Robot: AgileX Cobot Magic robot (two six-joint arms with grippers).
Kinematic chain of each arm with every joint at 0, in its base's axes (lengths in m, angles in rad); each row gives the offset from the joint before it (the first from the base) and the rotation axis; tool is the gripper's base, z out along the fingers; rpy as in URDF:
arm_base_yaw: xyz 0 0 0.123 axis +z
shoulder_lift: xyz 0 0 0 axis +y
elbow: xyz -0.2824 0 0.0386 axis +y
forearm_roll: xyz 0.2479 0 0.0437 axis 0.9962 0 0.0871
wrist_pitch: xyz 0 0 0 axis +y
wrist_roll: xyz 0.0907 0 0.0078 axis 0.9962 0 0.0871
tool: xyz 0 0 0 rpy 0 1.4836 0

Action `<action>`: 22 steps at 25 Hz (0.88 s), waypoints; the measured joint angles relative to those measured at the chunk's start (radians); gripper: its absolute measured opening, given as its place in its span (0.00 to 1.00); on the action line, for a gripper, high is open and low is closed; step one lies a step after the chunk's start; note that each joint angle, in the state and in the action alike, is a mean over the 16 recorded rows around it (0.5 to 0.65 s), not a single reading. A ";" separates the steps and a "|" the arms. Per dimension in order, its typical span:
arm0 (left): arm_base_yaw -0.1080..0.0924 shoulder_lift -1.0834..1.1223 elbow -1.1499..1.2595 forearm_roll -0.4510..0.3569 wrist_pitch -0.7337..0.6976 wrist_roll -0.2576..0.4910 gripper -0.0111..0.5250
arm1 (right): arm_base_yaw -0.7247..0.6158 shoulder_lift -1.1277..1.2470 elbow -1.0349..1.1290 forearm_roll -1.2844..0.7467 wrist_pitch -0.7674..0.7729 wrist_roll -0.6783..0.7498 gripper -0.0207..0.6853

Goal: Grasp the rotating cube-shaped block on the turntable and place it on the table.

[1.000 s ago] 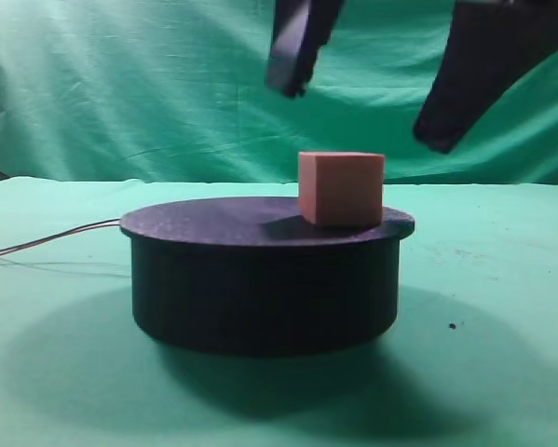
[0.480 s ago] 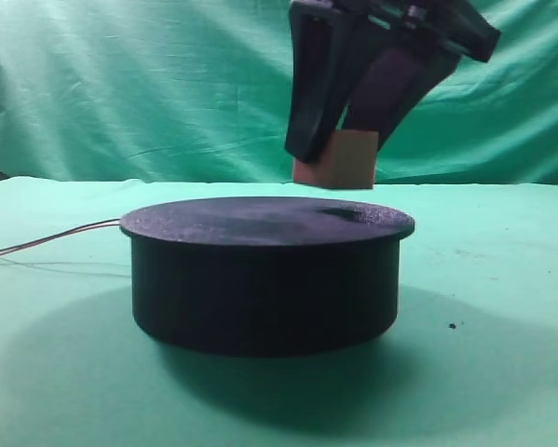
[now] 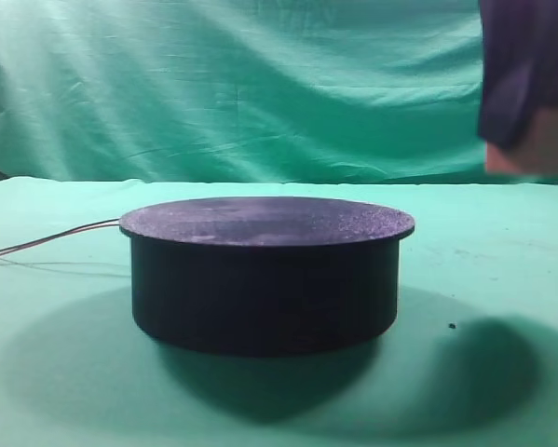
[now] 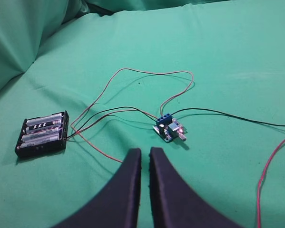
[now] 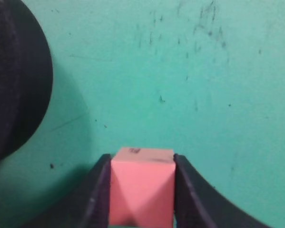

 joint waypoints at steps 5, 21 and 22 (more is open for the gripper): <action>0.000 0.000 0.000 0.000 0.000 0.000 0.02 | -0.001 -0.024 -0.014 0.006 0.022 0.016 0.68; 0.000 0.000 0.000 0.000 0.000 0.000 0.02 | -0.001 -0.457 -0.082 -0.087 0.319 0.130 0.07; 0.000 0.000 0.000 0.000 0.000 0.000 0.02 | -0.001 -0.486 -0.072 -0.089 0.327 0.139 0.05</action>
